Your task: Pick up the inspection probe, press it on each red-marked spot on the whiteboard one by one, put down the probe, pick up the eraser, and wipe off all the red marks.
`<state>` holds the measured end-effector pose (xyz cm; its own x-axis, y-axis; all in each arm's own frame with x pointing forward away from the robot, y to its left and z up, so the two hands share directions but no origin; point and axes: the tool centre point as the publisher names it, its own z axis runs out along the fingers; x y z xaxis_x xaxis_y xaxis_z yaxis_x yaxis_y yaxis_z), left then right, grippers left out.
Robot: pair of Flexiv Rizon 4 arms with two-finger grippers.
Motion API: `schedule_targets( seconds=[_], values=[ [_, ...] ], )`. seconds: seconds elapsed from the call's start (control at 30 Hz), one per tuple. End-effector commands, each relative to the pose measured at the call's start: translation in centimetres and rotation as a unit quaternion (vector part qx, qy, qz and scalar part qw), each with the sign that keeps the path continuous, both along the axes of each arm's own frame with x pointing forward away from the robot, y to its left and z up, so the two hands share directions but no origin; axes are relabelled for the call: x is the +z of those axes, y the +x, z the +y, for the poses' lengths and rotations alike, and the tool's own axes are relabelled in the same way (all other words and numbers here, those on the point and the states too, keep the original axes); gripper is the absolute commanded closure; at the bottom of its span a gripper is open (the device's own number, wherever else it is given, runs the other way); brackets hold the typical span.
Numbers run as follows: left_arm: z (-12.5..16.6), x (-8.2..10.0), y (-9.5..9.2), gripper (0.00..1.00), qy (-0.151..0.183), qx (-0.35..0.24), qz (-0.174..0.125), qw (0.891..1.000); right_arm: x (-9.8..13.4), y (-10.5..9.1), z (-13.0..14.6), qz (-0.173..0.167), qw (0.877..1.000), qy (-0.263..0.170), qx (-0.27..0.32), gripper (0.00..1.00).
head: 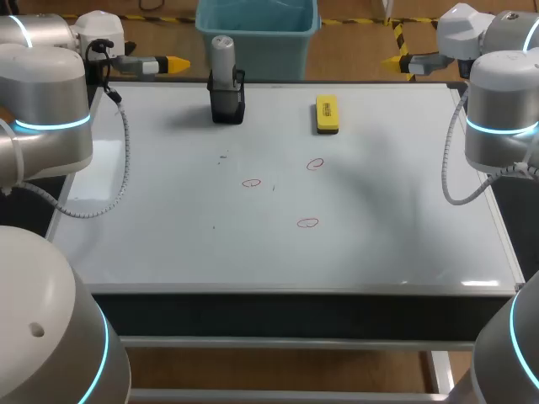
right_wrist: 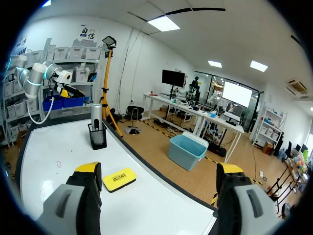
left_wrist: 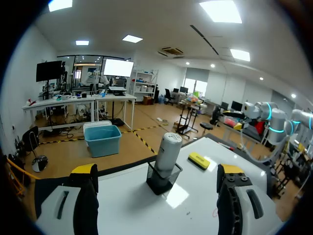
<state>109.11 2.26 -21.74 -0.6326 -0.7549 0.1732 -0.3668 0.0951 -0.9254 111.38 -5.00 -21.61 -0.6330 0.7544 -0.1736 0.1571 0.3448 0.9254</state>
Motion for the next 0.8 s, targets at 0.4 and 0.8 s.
schedule_targets(
  seconds=[0.4,0.8],
  values=[
    [0.0,0.0,0.0,0.00,0.000,0.000,0.000,1.000,0.0,0.0,0.0,0.000,1.000,0.000,0.000,0.00],
    [-2.9,-0.5,1.9,0.00,0.028,-0.105,-0.042,0.993,0.0,0.0,0.0,0.000,1.000,0.000,0.000,0.00]
  ],
)
